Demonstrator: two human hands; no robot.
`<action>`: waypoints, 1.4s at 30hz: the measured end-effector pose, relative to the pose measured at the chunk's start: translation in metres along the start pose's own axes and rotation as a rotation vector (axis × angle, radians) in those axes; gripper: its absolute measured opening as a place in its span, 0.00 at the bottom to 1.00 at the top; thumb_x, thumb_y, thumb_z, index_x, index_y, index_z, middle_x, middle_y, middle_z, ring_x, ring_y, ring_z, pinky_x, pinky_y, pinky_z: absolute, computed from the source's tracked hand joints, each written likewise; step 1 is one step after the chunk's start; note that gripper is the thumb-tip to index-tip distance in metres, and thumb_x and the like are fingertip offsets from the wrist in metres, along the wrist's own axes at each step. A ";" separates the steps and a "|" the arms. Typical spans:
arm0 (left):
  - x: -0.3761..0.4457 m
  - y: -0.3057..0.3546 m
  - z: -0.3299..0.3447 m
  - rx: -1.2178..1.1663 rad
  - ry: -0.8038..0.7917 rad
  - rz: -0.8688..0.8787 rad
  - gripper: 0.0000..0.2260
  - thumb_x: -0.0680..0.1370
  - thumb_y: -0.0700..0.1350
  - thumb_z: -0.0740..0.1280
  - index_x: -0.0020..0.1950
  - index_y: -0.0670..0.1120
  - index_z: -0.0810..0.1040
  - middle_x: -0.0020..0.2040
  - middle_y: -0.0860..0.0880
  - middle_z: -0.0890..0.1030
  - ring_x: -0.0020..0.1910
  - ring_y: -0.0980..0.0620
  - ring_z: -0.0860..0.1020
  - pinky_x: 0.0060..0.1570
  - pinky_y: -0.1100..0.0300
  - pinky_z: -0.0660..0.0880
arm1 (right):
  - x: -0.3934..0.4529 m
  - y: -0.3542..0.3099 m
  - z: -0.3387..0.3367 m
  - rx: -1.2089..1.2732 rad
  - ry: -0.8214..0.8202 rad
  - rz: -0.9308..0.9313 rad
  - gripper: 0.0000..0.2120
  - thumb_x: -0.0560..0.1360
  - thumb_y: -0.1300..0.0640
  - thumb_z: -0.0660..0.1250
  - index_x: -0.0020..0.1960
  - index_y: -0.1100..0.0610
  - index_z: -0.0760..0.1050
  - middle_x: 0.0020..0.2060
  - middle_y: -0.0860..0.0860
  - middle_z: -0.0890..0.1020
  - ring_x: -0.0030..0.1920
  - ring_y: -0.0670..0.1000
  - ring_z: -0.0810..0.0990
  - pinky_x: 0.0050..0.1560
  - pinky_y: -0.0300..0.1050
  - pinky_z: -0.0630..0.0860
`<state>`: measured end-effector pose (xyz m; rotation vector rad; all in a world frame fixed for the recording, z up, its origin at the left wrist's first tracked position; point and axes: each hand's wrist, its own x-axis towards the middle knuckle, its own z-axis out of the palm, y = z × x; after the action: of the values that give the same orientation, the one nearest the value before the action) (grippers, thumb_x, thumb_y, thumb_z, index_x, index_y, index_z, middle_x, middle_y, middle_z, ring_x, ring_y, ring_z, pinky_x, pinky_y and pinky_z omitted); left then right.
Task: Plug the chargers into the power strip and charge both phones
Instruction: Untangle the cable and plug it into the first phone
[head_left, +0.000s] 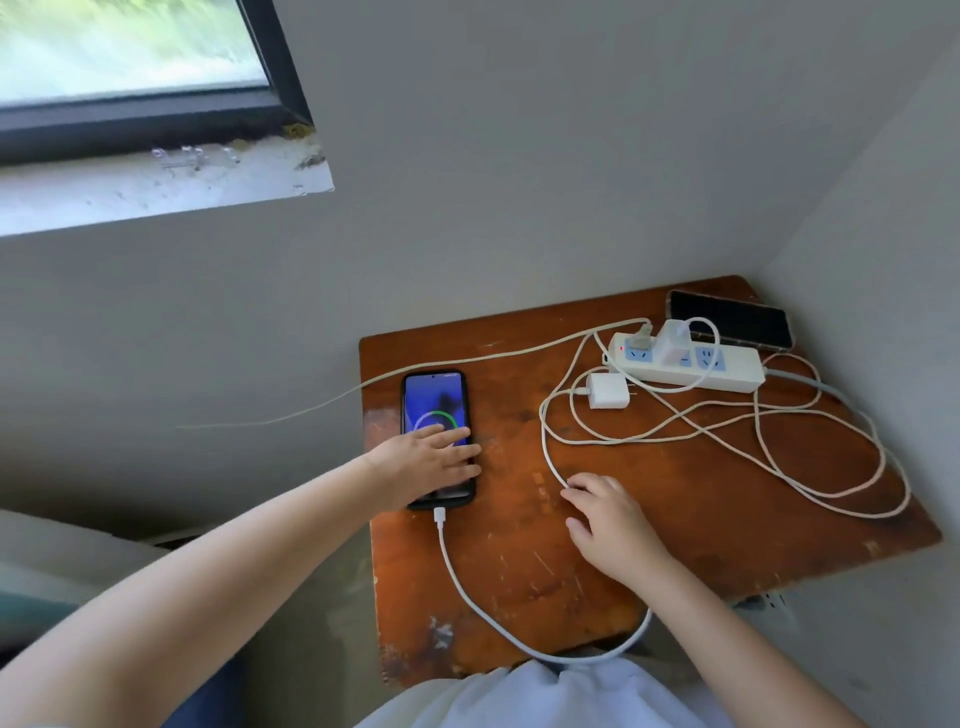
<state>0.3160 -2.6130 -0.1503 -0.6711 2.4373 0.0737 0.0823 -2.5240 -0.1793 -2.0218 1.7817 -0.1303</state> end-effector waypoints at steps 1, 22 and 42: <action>-0.001 0.003 0.001 -0.020 0.016 -0.003 0.34 0.75 0.34 0.63 0.74 0.49 0.48 0.76 0.48 0.47 0.74 0.46 0.41 0.72 0.51 0.46 | 0.000 0.001 -0.002 0.027 -0.018 0.009 0.17 0.77 0.56 0.60 0.66 0.54 0.68 0.67 0.49 0.70 0.67 0.49 0.64 0.67 0.43 0.63; 0.104 0.135 -0.040 -0.740 0.577 -0.516 0.23 0.80 0.51 0.52 0.73 0.47 0.51 0.76 0.48 0.51 0.74 0.51 0.43 0.68 0.58 0.38 | -0.017 0.120 -0.047 0.033 0.242 0.009 0.13 0.65 0.74 0.71 0.50 0.69 0.78 0.48 0.66 0.82 0.51 0.66 0.79 0.53 0.64 0.74; 0.144 0.157 -0.042 -0.778 0.599 -1.168 0.27 0.79 0.52 0.52 0.73 0.43 0.48 0.76 0.46 0.50 0.74 0.51 0.44 0.68 0.59 0.36 | 0.078 0.114 -0.069 -0.223 0.020 -0.534 0.25 0.78 0.57 0.57 0.72 0.59 0.54 0.74 0.57 0.56 0.74 0.56 0.50 0.72 0.58 0.47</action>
<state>0.1183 -2.5500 -0.2134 -2.6403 2.0311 0.3903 -0.0340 -2.6251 -0.1774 -2.6251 1.2686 -0.1159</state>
